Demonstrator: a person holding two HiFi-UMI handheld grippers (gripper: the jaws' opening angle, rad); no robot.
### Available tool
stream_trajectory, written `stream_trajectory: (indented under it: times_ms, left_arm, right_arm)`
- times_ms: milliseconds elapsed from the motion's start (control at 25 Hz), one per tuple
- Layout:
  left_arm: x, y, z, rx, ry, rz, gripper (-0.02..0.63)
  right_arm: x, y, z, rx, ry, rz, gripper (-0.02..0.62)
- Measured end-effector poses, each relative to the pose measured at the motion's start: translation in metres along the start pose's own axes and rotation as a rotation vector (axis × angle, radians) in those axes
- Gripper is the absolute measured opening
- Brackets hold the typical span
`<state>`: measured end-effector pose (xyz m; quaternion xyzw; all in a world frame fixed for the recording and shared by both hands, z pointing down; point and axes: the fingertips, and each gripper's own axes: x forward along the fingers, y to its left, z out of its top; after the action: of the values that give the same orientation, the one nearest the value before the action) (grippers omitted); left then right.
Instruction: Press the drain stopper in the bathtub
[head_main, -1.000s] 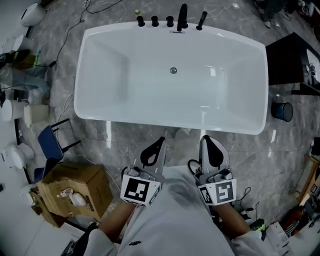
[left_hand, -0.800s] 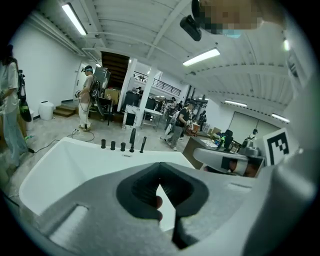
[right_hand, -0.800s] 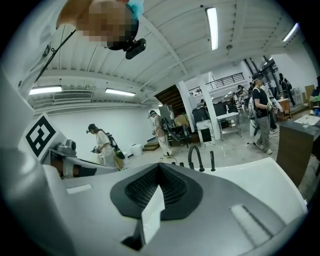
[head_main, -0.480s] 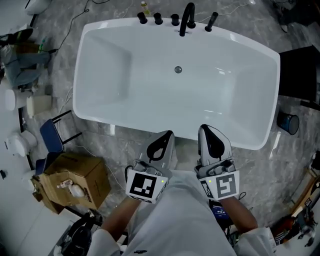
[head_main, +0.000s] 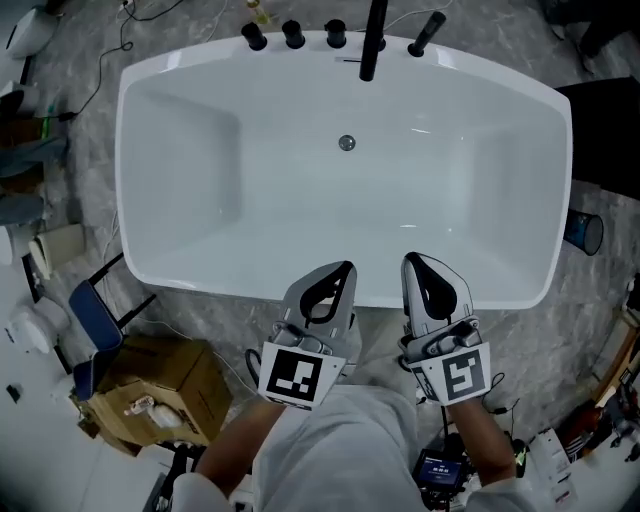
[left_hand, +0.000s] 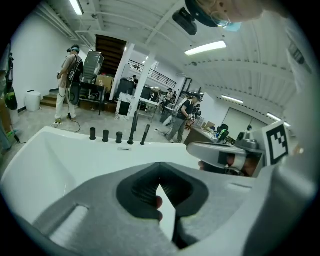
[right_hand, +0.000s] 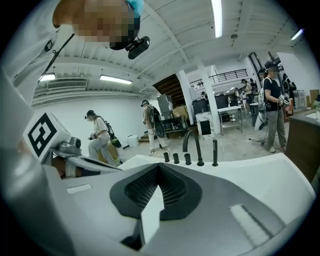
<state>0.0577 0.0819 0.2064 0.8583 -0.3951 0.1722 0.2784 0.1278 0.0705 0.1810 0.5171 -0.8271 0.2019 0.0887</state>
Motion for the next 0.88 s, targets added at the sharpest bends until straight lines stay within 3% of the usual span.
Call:
stream_trajectory:
  times_ms: [160, 280, 600, 880]
  left_arm:
    - [0.039, 0.049, -0.045, -0.06, 0.034, 0.058, 0.005]
    - [0.061, 0.076, -0.08, -0.088, 0.062, 0.096, 0.005]
    - [0.13, 0.12, -0.146, -0.118, 0.094, 0.085, 0.004]
    - [0.201, 0.158, -0.188, -0.11, 0.08, 0.046, 0.005]
  right_arm:
    - [0.036, -0.006, -0.051, 0.025, 0.051, 0.023, 0.003]
    - [0.061, -0.009, -0.079, -0.035, 0.072, 0.064, 0.003]
    - [0.131, -0.034, -0.152, -0.106, 0.154, 0.128, 0.003]
    - [0.183, -0.052, -0.215, -0.086, 0.184, 0.14, 0.003]
